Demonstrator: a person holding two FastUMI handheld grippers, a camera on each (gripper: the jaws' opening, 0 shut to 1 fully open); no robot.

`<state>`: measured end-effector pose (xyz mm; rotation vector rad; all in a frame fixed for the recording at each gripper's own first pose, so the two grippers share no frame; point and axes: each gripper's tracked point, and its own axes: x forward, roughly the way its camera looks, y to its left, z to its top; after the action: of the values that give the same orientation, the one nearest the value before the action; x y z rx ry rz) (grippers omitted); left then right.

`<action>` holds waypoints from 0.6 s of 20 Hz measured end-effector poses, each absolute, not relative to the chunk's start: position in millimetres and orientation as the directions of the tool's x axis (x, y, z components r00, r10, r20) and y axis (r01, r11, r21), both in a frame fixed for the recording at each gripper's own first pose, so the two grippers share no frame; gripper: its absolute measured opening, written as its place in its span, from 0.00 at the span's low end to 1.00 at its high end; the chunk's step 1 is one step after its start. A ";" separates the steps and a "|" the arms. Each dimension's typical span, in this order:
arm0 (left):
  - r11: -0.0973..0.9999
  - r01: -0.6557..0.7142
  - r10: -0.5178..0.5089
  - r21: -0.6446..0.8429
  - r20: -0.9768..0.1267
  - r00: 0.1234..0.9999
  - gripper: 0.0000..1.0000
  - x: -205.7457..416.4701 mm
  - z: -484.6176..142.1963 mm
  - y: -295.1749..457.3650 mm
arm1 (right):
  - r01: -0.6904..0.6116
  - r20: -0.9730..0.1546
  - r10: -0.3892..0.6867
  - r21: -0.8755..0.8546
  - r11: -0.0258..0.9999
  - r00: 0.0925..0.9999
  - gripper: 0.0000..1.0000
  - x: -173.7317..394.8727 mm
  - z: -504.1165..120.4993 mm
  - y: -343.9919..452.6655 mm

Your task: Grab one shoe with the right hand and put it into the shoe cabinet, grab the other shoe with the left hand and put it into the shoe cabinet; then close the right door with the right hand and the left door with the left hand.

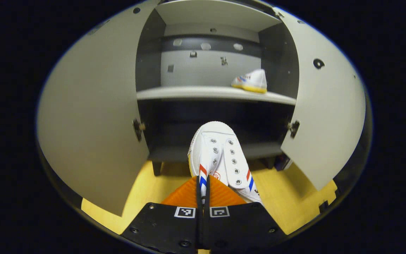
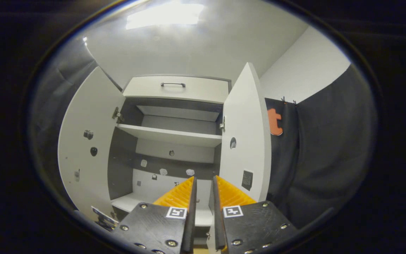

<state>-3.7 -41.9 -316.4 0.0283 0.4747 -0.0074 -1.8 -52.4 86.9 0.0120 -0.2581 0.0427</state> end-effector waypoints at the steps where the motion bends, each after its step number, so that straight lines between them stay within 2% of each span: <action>1: 1.000 0.012 -0.001 0.023 -0.428 0.904 0.00 -3.2 -314.8 -47.8 | -0.051 0.260 0.045 0.016 0.999 0.965 0.23 -2.5 87.2 -51.1; 3: 1.000 0.009 -0.005 0.011 -0.378 0.926 0.00 1.1 -290.9 -43.3 | -0.058 0.261 0.049 0.027 0.998 0.964 0.23 2.5 87.0 -50.6; 8: 0.999 0.012 0.000 0.046 -0.263 0.965 0.01 7.4 -288.3 -42.8 | -0.054 0.261 0.042 0.039 0.998 0.964 0.23 -4.2 86.0 -55.4; 12: 0.997 0.036 -0.021 0.066 -0.219 0.975 0.00 3.4 -286.8 -43.9 | -0.026 0.241 0.014 0.043 0.999 0.970 0.23 -17.4 78.4 -65.1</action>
<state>3.4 -43.9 -286.8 0.0694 0.2203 -0.0287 -17.4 -65.1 78.4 0.0459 -0.2428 0.0203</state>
